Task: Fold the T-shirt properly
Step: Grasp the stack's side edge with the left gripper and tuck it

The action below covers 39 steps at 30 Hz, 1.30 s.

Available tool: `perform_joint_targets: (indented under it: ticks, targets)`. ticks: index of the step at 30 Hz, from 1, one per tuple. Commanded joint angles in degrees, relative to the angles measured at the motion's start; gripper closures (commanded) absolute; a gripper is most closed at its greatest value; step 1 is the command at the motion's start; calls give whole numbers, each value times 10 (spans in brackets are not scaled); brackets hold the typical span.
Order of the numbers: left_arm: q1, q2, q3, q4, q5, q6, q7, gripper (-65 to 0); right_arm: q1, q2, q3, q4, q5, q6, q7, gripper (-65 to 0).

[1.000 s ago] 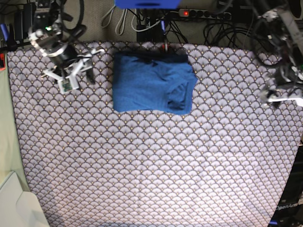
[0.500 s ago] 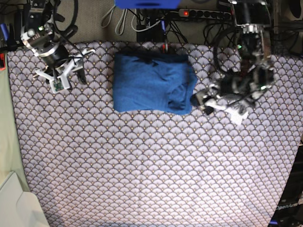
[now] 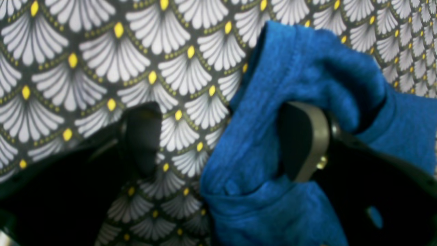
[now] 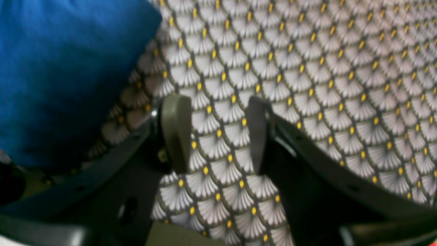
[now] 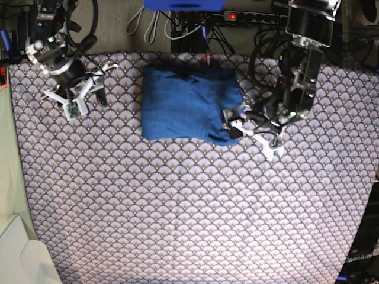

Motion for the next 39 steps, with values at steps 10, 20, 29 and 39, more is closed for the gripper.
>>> perform_joint_targets:
  ticks: [10,20,29,39]
  targets:
    - [10,-18,5,64,-12,0,52,-524,31,3,1,11,8,3,-18,-278]
    - [17,-27,-70,136,-12,0,128,-524,43,2,-2,11,8,3,-18,-277]
    - [16,-7,-75,100,-88,0,127,-524,43,3,-3,11,8,3,-18,-277]
    - [11,-4,-72,82,-90,0,128,-524,43,12,-3,11,8,3,-18,-277]
